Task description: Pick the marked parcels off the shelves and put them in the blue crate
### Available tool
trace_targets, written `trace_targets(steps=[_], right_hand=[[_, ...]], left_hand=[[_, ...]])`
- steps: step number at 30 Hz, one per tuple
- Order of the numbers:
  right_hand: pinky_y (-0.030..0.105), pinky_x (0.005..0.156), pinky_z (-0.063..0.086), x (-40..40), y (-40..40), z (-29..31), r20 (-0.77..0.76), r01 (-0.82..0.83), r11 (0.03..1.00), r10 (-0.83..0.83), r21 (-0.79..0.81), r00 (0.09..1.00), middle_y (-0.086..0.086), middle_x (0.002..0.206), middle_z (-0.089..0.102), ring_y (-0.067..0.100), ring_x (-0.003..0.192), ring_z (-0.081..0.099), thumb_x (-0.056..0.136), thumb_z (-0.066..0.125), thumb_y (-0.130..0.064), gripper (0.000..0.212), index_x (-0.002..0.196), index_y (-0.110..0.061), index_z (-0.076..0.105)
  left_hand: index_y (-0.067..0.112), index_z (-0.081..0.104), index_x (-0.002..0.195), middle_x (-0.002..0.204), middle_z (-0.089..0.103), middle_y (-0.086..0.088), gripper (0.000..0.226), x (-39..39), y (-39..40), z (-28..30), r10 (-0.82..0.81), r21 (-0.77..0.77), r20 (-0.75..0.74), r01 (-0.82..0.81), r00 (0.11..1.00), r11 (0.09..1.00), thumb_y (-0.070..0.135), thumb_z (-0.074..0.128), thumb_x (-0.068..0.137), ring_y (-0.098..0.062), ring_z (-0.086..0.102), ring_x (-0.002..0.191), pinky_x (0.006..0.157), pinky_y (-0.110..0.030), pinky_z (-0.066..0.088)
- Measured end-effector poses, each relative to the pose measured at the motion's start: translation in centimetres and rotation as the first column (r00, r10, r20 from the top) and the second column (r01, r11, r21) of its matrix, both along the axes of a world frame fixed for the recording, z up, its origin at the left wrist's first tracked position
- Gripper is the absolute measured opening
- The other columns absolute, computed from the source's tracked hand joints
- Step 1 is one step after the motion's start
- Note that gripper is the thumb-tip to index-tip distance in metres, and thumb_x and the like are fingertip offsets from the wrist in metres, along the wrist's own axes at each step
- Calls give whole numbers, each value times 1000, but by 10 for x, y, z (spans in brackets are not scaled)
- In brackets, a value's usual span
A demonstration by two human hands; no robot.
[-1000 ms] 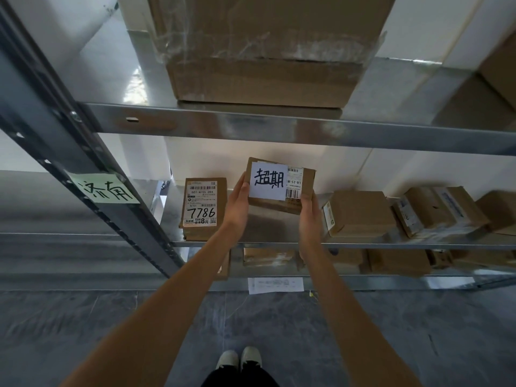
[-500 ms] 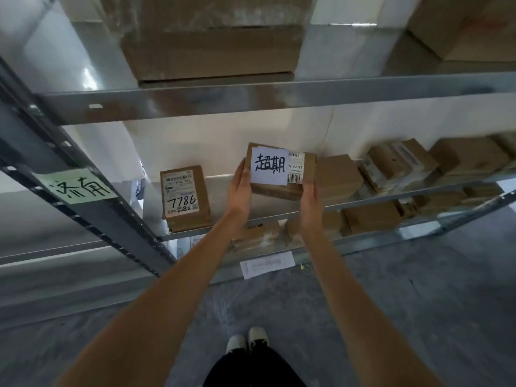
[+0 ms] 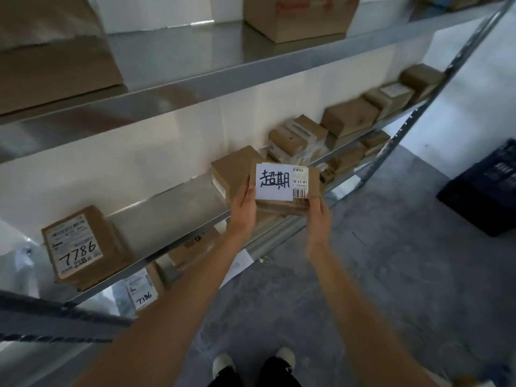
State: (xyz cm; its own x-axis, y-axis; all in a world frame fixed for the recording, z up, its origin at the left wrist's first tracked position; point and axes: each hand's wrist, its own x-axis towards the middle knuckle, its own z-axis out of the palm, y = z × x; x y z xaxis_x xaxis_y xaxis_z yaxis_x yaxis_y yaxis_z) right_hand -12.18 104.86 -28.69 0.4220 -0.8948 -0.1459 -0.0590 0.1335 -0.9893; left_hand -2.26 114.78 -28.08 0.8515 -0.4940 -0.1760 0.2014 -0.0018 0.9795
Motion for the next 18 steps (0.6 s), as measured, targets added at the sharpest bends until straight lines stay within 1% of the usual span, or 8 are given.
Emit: trace_targets(steps=[2, 4, 5, 7, 9, 11, 14, 18], right_hand=[[6, 70, 44, -20, -24, -4, -23, 62, 998, -62, 3, 998, -1, 112, 69, 8, 100, 61, 101, 45, -24, 33, 126, -12, 64], [2, 61, 41, -42, -53, -8, -64, 151, 988, -149, 26, 987, -7, 100, 68, 7, 92, 60, 100, 46, -24, 30, 120, -14, 66], [2, 59, 41, -55, -68, -9, -88, 196, 980, -193, 34, 977, -6, 99, 67, 10, 91, 58, 101, 46, -25, 30, 119, -13, 66], [12, 71, 45, -82, -97, -11, -135, 254, 966, -246, 42, 960, 2, 112, 66, 14, 98, 57, 101, 47, -30, 35, 125, -10, 64], [23, 81, 46, -109, -124, -12, -147, 288, 956, -279, 48, 949, 6, 121, 64, 17, 105, 57, 101, 46, -33, 39, 129, -10, 61], [18, 74, 43, -132, -148, -14, -142, 310, 950, -303, 33, 942, 4, 118, 64, 14, 101, 57, 102, 44, -32, 38, 128, -10, 62], [13, 68, 40, -163, -182, -11, -128, 369, 929, -362, 35, 923, -1, 110, 64, 8, 92, 57, 102, 44, -30, 35, 124, -12, 63], [8, 65, 40, -196, -221, -11, -100, 408, 912, -404, 31, 909, -11, 99, 64, 2, 88, 57, 102, 43, -30, 31, 119, -16, 65]], left_hand=[[6, 46, 141, 136, 56, -7, 41, -16, -29, -2, -57, 34, 9, 57, 998, 998, 21, 35, 105, -21, 52, 123, 105, -25, 41], [11, 48, 140, 120, 59, 10, 39, -34, -61, -3, -133, 56, 41, 131, 990, 990, 21, 34, 105, -6, 55, 107, 84, -2, 40], [14, 48, 140, 113, 57, 16, 39, -44, -78, -4, -174, 60, 53, 171, 983, 984, 22, 34, 105, -1, 52, 101, 76, 3, 37], [18, 49, 139, 114, 57, 13, 38, -65, -111, -3, -243, 82, 58, 238, 968, 968, 25, 33, 105, -2, 50, 101, 81, -6, 37], [18, 52, 135, 115, 57, 7, 37, -87, -143, 0, -289, 98, 54, 283, 956, 954, 26, 32, 105, 0, 51, 95, 77, -9, 36], [15, 53, 133, 115, 57, 5, 36, -110, -174, 3, -327, 92, 56, 322, 943, 942, 25, 31, 105, -6, 54, 102, 75, -7, 36], [10, 52, 134, 127, 59, -3, 38, -139, -215, 9, -384, 108, 37, 379, 922, 919, 23, 30, 105, -18, 54, 118, 91, -22, 42], [14, 51, 136, 130, 60, -5, 39, -170, -266, 11, -453, 97, 30, 449, 891, 888, 25, 28, 106, -20, 55, 120, 102, -34, 44]])
